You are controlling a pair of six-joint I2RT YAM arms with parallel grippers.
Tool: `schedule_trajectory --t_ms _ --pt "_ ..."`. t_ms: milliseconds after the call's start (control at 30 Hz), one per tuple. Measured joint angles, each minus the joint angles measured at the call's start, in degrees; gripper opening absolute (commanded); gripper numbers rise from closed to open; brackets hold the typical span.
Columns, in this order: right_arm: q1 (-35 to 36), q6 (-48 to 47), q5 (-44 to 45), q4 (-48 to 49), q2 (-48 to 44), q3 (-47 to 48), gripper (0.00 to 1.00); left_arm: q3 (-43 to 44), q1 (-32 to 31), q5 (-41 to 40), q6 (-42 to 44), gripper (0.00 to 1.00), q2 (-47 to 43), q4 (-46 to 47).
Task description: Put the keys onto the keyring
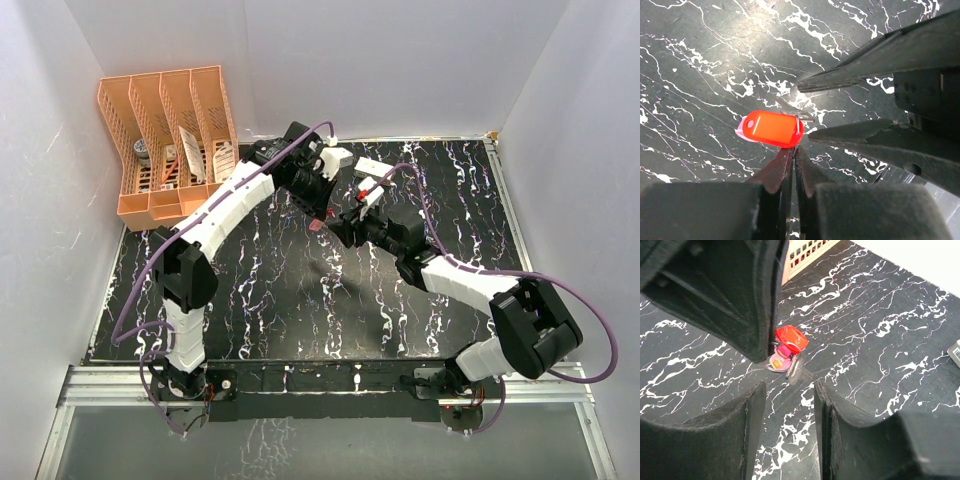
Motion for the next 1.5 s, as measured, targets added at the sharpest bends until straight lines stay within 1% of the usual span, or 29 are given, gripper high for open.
schedule_trajectory --t_ms 400,567,700,967,1267,1400,1467,1500 --pt "-0.1 1.3 1.1 1.2 0.6 0.3 0.39 -3.8 0.0 1.7 0.5 0.00 -2.3 0.5" --pt "-0.3 1.3 1.3 1.5 0.6 0.3 0.39 -4.1 0.0 1.8 0.5 0.00 -2.3 0.6" --pt "-0.3 1.3 1.3 1.5 0.6 0.4 0.37 -4.1 0.0 2.2 0.7 0.00 -2.3 0.7" --pt "-0.3 2.2 0.9 1.9 0.6 0.6 0.29 -4.1 -0.2 2.8 1.5 0.00 -2.2 0.9" --pt "-0.2 2.5 -0.9 1.9 0.6 0.9 0.06 -4.1 -0.4 3.0 2.1 0.00 -2.2 1.5" --pt "-0.2 2.6 -1.0 1.9 0.6 0.9 0.03 -4.1 -0.4 2.6 2.0 0.00 -2.2 1.5" --pt "-0.2 2.8 -0.7 1.9 0.6 0.9 0.02 -4.1 -0.4 2.2 1.7 0.08 -2.2 1.8" --pt "-0.3 3.1 -0.5 2.0 0.6 0.9 0.01 -4.1 -0.5 1.9 1.4 0.15 -2.2 2.2"
